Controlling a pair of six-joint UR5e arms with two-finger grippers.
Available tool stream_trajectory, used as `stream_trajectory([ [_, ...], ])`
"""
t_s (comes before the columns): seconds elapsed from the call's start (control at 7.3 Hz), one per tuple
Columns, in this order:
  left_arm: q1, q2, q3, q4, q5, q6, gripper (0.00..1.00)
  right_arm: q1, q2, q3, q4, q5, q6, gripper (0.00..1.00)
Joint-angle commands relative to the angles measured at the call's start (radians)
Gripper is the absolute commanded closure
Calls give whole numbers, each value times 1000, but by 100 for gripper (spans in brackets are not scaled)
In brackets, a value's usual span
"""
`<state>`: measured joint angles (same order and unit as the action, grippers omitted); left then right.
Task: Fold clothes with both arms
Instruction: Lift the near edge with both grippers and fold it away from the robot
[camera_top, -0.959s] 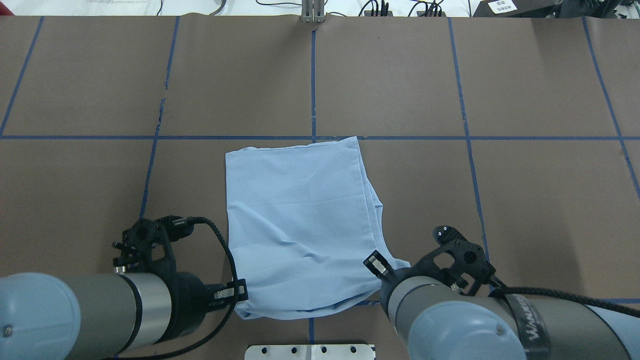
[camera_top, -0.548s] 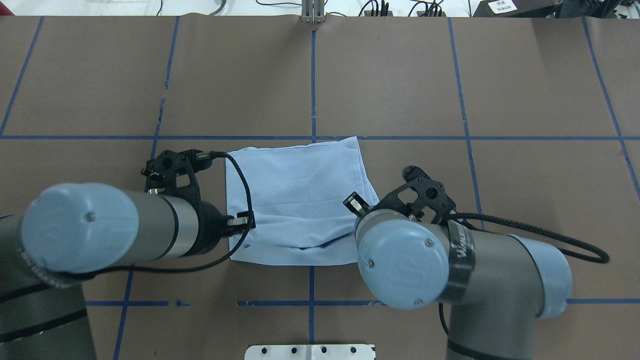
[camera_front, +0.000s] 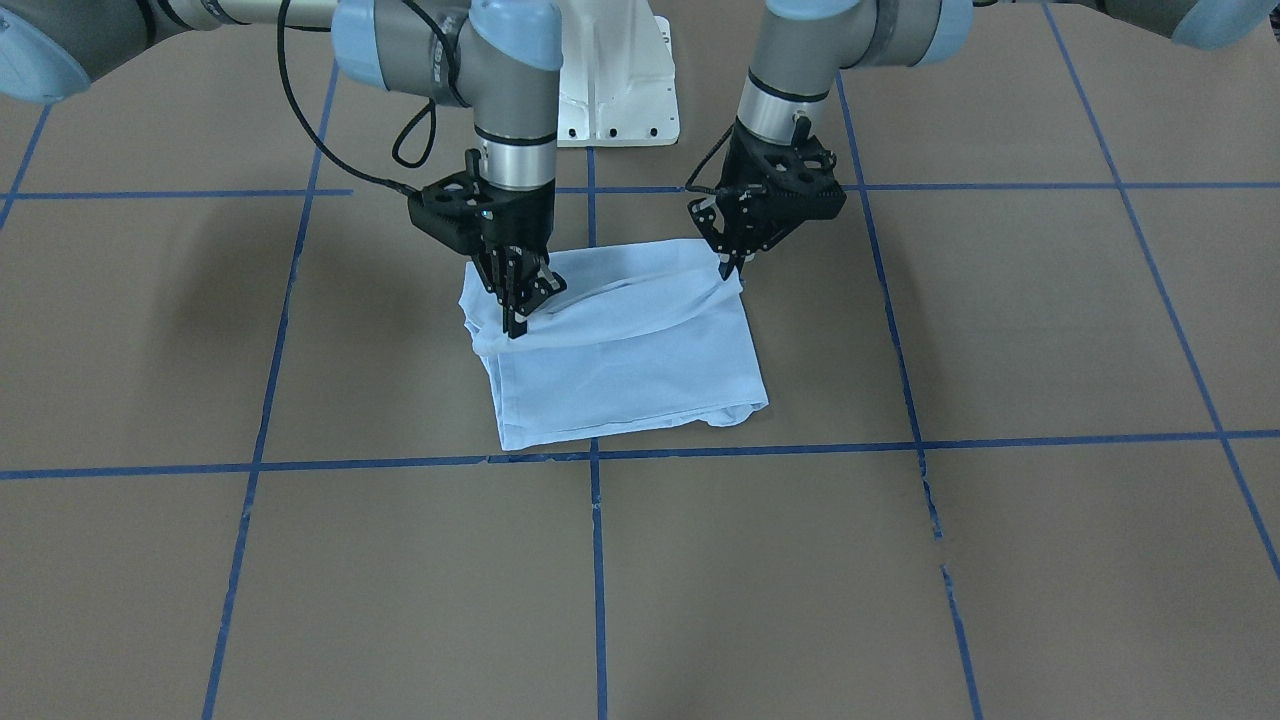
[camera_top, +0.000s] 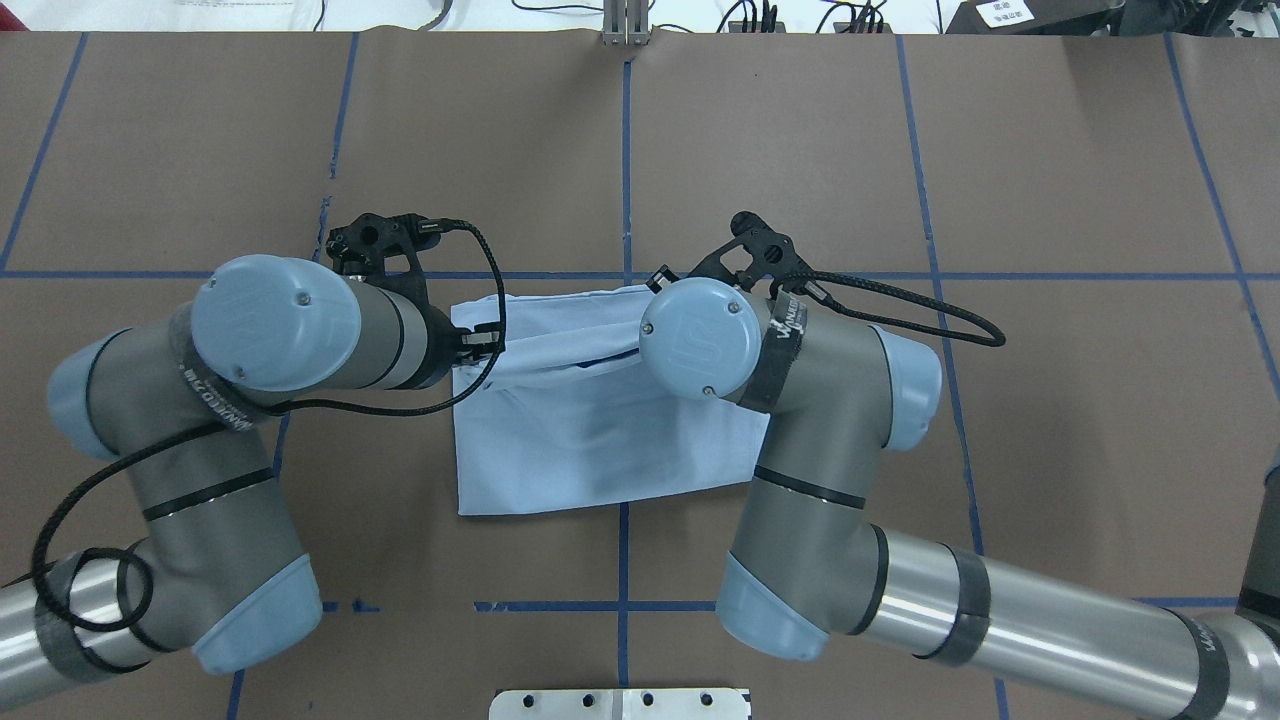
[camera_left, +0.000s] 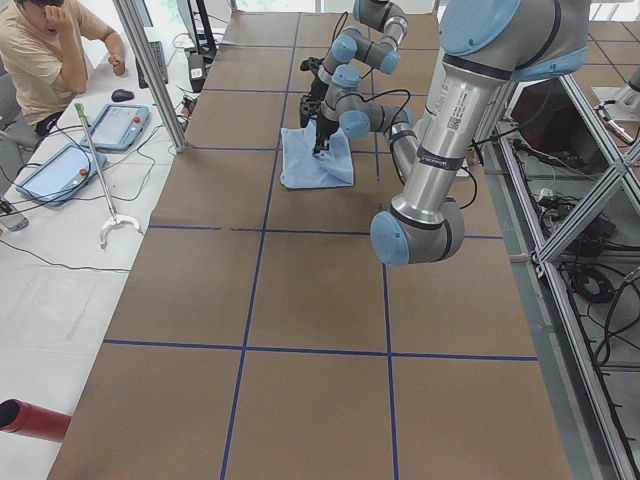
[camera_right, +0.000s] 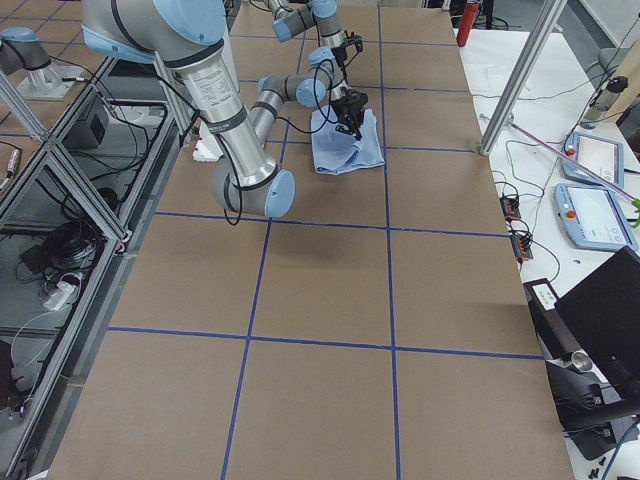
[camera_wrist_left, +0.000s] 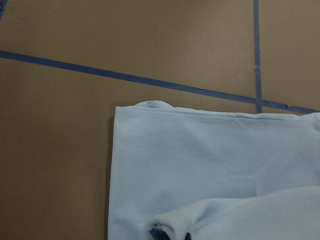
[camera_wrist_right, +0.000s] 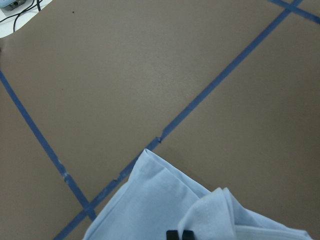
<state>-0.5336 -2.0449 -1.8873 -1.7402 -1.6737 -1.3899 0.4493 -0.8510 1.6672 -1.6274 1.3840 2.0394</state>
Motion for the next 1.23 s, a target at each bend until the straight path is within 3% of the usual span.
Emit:
stream_trajectory([
  [0.0,-45,-52,193,-105,3,35,100,26,45,-124,67,3,-33,100],
  [0.41,-48,-60,310,-197,6,45,100,25,49,-181,92,4,-42,100],
  [0.55,-48,-58,309,-205,5,49,83,25,46,-193,109,3,-91,52],
  [0.69,-49,-57,301,-200,0,89,1,28,55,-191,112,3,-185,1],
  [0.96,-95,-44,211,-191,-42,256,0,51,75,-147,112,85,-263,0],
  [1.1,-139,-12,209,-202,-123,314,0,48,61,-109,109,86,-318,0],
])
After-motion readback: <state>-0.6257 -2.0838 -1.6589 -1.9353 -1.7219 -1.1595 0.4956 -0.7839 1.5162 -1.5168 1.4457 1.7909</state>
